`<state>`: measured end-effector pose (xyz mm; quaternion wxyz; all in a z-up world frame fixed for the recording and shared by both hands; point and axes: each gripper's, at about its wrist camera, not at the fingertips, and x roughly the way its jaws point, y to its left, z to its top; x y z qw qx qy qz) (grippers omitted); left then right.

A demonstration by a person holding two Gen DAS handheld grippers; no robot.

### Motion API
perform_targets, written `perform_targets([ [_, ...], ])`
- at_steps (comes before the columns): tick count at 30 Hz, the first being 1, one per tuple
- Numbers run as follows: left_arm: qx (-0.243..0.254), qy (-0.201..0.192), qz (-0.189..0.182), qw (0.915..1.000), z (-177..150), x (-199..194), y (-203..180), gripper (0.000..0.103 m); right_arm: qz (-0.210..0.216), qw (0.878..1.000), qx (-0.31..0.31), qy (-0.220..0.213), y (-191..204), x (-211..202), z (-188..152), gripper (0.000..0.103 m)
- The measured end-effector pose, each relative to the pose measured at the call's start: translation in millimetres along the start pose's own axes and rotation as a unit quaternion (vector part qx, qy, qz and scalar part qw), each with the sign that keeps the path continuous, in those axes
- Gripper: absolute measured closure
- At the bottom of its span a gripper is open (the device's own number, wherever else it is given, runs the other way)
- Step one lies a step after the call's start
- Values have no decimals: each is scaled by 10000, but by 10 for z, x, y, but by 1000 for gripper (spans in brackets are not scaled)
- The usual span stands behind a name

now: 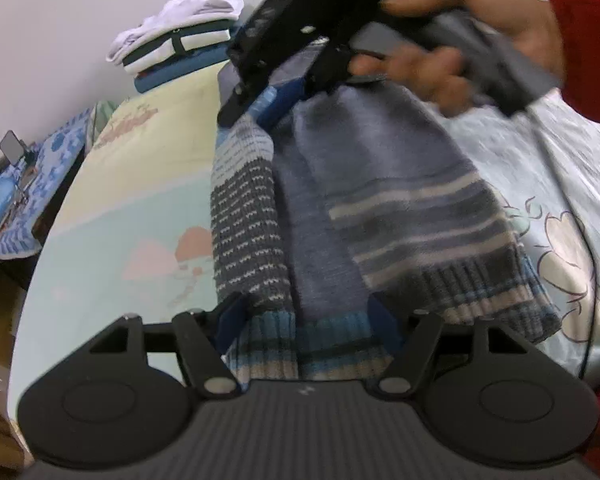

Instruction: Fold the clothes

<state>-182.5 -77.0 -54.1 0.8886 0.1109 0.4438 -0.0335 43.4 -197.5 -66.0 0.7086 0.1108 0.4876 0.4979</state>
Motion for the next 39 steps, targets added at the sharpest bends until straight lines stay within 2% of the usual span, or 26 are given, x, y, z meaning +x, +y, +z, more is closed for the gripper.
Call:
perform_targets([
  [3, -240, 119, -160, 9995, -26, -2, 176, 28, 1123, 9920, 7, 578, 29, 42, -150, 60],
  [5, -318, 129, -125, 9993, -47, -51, 267, 25, 1489, 9870, -46, 605, 57, 16, -244, 60],
  [7, -394, 128, -52, 9991, -74, -110, 347, 24, 1389, 9887, -127, 544, 69, 17, -307, 60],
  [10, -461, 104, 54, 9989, -87, -182, 406, 24, 746, 9964, -110, 400, 19, 26, -359, 62],
  [12, -474, 55, 63, 9988, -88, -213, 408, 25, 598, 9980, 202, 37, -77, -25, -363, 63],
  [15, -327, 37, -24, 9995, -83, -197, 295, 26, 444, 9980, 376, -232, -145, 2, -370, 63],
  [18, -124, 36, -110, 9999, -81, -174, 153, 26, 200, 9987, 289, -360, -82, 75, -374, 62],
  [19, -29, 24, -96, 9999, -92, -182, 102, 26, 226, 9985, 309, -385, -53, 58, -378, 58],
  [22, 23, 64, -112, 9999, -126, -146, 41, 26, 257, 9978, 349, -504, -17, -31, -403, 56],
  [28, -528, 173, -308, 9980, -187, -57, 221, 24, -3, 9947, 596, -842, -117, 27, -413, 57],
  [31, -847, 213, -434, 9952, -206, -44, 339, 24, 179, 9964, 436, -709, -72, 109, -394, 57],
  [32, -939, 221, -462, 9943, -215, -43, 377, 25, 356, 9967, 445, -583, -64, 128, -385, 58],
  [35, -1064, 223, -469, 9930, -231, -70, 437, 28, 1176, 9915, 543, -132, -69, 161, -382, 63],
  [36, -1073, 216, -459, 9929, -235, -88, 444, 28, 1388, 9888, 534, -98, -72, 129, -387, 63],
  [39, -1030, 180, -403, 9937, -245, -148, 436, 26, 2020, 9781, 509, 5, -82, 34, -403, 75],
])
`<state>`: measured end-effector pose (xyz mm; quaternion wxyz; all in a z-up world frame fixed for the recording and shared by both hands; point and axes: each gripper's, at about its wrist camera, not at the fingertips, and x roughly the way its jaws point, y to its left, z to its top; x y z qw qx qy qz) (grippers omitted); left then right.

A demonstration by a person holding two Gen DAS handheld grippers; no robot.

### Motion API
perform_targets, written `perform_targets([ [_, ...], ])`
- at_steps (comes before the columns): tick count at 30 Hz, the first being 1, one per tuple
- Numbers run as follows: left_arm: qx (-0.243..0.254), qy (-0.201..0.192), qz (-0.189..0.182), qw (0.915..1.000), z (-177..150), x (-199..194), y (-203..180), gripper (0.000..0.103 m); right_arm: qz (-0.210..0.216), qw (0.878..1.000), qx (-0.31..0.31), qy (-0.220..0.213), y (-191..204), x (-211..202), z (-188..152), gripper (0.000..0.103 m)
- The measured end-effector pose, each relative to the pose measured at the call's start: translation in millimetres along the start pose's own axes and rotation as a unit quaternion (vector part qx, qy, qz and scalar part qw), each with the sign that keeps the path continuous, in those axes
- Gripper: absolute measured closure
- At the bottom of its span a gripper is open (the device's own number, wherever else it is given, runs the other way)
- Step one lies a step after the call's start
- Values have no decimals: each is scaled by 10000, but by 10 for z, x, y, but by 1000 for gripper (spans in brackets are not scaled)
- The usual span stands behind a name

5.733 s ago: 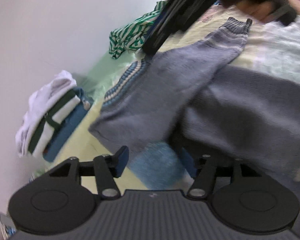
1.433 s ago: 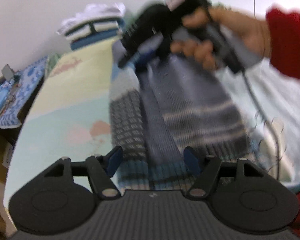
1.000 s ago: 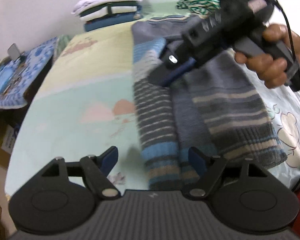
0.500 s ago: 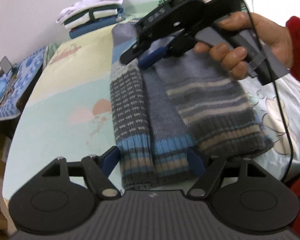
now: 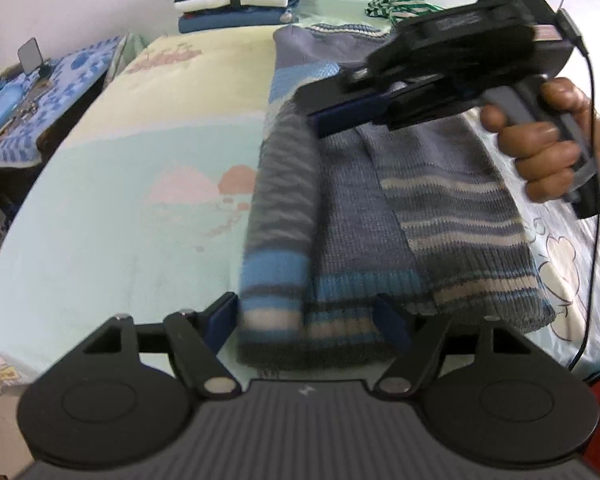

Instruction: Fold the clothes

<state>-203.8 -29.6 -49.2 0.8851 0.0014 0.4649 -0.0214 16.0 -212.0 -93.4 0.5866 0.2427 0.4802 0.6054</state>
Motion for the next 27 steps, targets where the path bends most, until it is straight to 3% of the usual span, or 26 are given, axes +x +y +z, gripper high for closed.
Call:
perform_targets([
  [2, 19, -12, 23, 10000, -7, -16, -5, 24, 145, 9999, -47, 53, 22, -31, -9, 74],
  [6, 86, -5, 173, 9998, -9, -18, -23, 24, -768, 9952, -456, 406, 97, 74, -83, 72],
  [8, 140, -14, 252, 9996, -8, -24, -31, 24, -1010, 9918, -565, 546, 125, 90, -149, 72],
  [13, 279, 5, 307, 9991, -14, -43, -4, 23, -1404, 9855, -741, 592, 226, 140, -305, 66],
  [15, 375, -13, 358, 9987, -30, -89, -7, 18, -1492, 9822, -1036, 472, 297, 178, -387, 58],
  [17, 441, -29, 390, 9983, -35, -127, 4, 18, -1474, 9823, -1110, 313, 329, 239, -432, 50],
  [19, 444, -36, 413, 9982, -25, -148, 8, 18, -1430, 9826, -1161, 251, 343, 299, -450, 51],
  [20, 442, -46, 439, 9980, -24, -159, 11, 18, -1406, 9826, -1184, 248, 348, 328, -452, 55],
  [21, 435, -56, 460, 9980, -25, -171, 15, 18, -1373, 9829, -1201, 257, 351, 352, -453, 86],
  [22, 418, -70, 475, 9980, -29, -186, 21, 18, -1297, 9839, -1191, 316, 347, 344, -445, 98],
  [27, 410, -98, 452, 9981, -73, -254, 11, 18, -1400, 9799, -1389, 312, 510, 203, -470, 99],
])
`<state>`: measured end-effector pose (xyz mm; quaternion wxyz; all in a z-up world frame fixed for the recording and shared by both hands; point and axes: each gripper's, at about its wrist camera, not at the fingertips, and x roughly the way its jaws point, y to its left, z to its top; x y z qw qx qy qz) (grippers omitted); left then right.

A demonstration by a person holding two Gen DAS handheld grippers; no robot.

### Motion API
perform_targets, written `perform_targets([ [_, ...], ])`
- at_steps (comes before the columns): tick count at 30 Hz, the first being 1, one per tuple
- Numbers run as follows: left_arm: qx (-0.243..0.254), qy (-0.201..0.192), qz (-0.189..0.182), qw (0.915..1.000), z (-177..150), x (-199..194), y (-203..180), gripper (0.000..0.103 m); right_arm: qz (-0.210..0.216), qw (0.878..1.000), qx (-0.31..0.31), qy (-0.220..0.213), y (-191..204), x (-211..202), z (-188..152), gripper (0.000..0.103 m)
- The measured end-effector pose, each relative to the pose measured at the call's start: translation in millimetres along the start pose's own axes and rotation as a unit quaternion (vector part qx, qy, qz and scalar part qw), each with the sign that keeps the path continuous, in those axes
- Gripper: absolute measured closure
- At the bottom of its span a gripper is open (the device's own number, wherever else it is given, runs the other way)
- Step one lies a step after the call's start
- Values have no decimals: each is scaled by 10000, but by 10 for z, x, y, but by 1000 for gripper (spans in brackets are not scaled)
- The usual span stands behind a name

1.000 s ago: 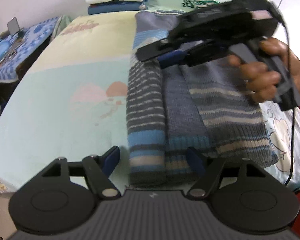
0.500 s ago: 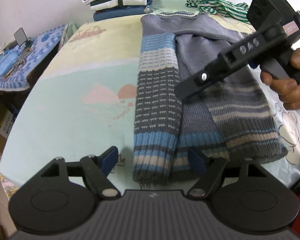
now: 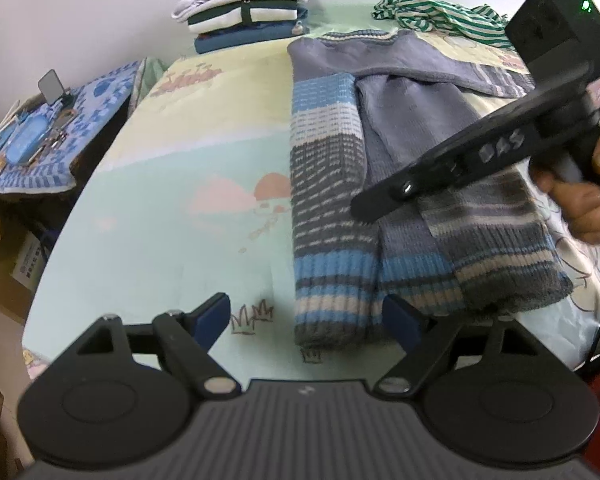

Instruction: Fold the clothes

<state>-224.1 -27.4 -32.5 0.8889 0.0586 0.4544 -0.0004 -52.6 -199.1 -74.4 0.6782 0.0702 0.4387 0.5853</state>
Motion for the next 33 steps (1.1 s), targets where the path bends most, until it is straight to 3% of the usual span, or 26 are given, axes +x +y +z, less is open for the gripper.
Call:
perform_targets([
  [4, 61, -21, -97, 9999, -37, -41, -31, 17, 260, 9982, 530, -97, -87, -154, -22, 97],
  [6, 75, -9, -107, 9999, -51, -34, -35, 17, 228, 9971, 725, 1, -124, -150, -52, 88],
  [11, 111, 49, -44, 9999, -68, -29, -9, 16, -20, 9981, 466, 413, -8, -29, -231, 63],
  [13, 94, 47, -12, 9999, -68, -41, 15, 16, -2, 9988, 337, 367, 72, 20, -284, 61],
  [17, 142, 3, 29, 9999, -48, -68, 13, 15, 0, 9997, 235, 96, 182, 153, -312, 63],
  [18, 169, -12, 38, 9998, -41, -74, 6, 15, -40, 9998, 188, 41, 202, 189, -305, 72],
  [19, 203, -30, 34, 9998, -32, -84, -3, 15, -103, 9998, 177, 45, 207, 207, -293, 90],
  [20, 235, -53, 9, 9997, -24, -98, -17, 15, -107, 9997, 210, 54, 187, 181, -284, 93],
  [27, 571, -266, -394, 9972, 52, -199, -198, 15, -41, 9996, 227, 168, 163, -146, -234, 94],
  [33, 900, -239, -712, 9931, 100, -123, -363, 15, -466, 9975, 130, 509, 127, -119, -354, 94],
])
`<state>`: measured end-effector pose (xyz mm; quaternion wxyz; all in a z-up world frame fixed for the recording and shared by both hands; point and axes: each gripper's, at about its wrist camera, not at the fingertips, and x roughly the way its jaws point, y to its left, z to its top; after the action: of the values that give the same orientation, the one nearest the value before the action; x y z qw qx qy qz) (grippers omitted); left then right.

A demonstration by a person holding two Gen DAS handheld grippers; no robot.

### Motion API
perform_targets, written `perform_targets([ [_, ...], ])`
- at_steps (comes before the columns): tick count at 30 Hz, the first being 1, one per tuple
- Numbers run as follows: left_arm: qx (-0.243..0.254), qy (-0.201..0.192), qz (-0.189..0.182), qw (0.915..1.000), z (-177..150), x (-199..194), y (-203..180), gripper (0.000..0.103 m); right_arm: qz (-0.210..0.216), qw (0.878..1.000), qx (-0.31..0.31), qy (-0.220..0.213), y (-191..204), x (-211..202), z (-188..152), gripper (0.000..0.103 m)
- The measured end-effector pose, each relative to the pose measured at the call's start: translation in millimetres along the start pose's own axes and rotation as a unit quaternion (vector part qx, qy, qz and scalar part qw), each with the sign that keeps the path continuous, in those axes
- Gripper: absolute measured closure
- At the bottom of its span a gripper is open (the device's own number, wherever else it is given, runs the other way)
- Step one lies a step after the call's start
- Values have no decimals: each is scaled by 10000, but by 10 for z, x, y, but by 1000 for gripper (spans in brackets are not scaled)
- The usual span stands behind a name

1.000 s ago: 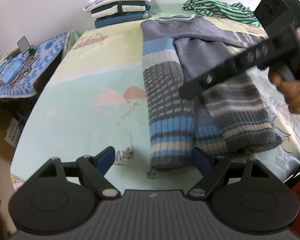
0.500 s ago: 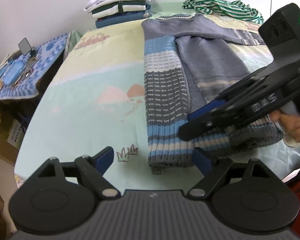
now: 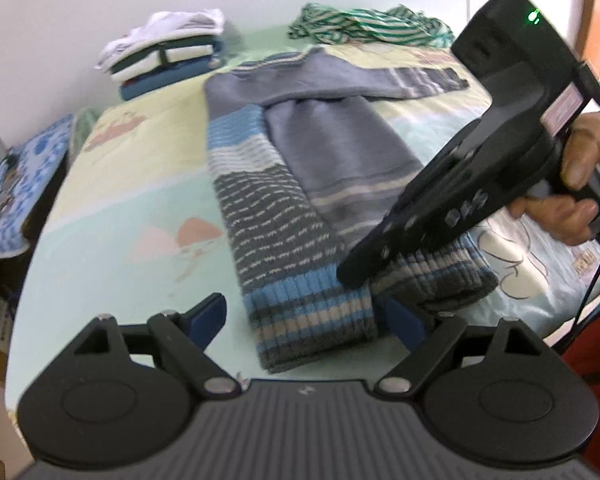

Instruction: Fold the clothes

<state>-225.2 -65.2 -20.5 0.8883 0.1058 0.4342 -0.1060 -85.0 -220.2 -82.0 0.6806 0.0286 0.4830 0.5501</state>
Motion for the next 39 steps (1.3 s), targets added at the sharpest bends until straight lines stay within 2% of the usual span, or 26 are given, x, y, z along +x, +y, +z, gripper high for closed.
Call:
perform_targets([
  [5, 431, 14, -162, 9989, 75, 82, -64, 15, -84, 9999, 60, -50, 18, 62, -48, 93],
  [9, 797, 129, -437, 9958, 119, 237, -96, 15, -114, 9999, -71, -33, -3, -89, 65, 92],
  [11, 892, 226, -585, 9940, 99, 319, -86, 14, -398, 9982, -57, -438, -76, -286, 180, 86],
  [13, 890, 323, -793, 9923, 90, 365, -37, 14, -795, 9916, 393, -946, -253, -436, 326, 64],
  [16, 947, 452, -1083, 9886, 69, 405, 27, 9, -1269, 9699, 1315, -1609, -573, -550, 521, 64],
  [19, 1347, 437, -1264, 9818, 51, 381, 5, 9, -1762, 9363, 2232, -2062, -858, -487, 632, 65],
  [21, 1596, 396, -1402, 9764, 58, 348, 0, 15, -1805, 9154, 2694, -2386, -956, -469, 637, 65],
  [23, 1579, 301, -1654, 9731, 131, 288, 82, 15, -1729, 8968, 3070, -2677, -1019, -482, 631, 65],
  [26, 1464, 25, -1954, 9697, 283, 244, 246, 11, -1508, 8828, 3279, -3006, -1002, -515, 643, 63],
  [29, 1389, -36, -2145, 9668, 392, 376, 345, 10, -1625, 8758, 3323, -3102, -1016, -479, 714, 60],
  [30, 1396, 23, -2179, 9659, 409, 450, 355, 12, -1744, 8744, 3299, -3101, -1023, -451, 738, 63],
  [31, 1407, 95, -2217, 9649, 418, 516, 355, 13, -1903, 8740, 3253, -3066, -1014, -437, 759, 71],
  [33, 1462, 217, -2345, 9608, 394, 611, 366, 16, -2189, 8723, 3107, -3075, -985, -431, 826, 96],
  [36, 1664, 154, -2616, 9506, 336, 597, 334, 14, -2394, 8678, 2585, -3503, -776, -574, 847, 97],
  [39, 1981, 101, -2791, 9396, 262, 589, 262, 7, -2788, 8656, 2265, -3489, -722, -611, 880, 97],
])
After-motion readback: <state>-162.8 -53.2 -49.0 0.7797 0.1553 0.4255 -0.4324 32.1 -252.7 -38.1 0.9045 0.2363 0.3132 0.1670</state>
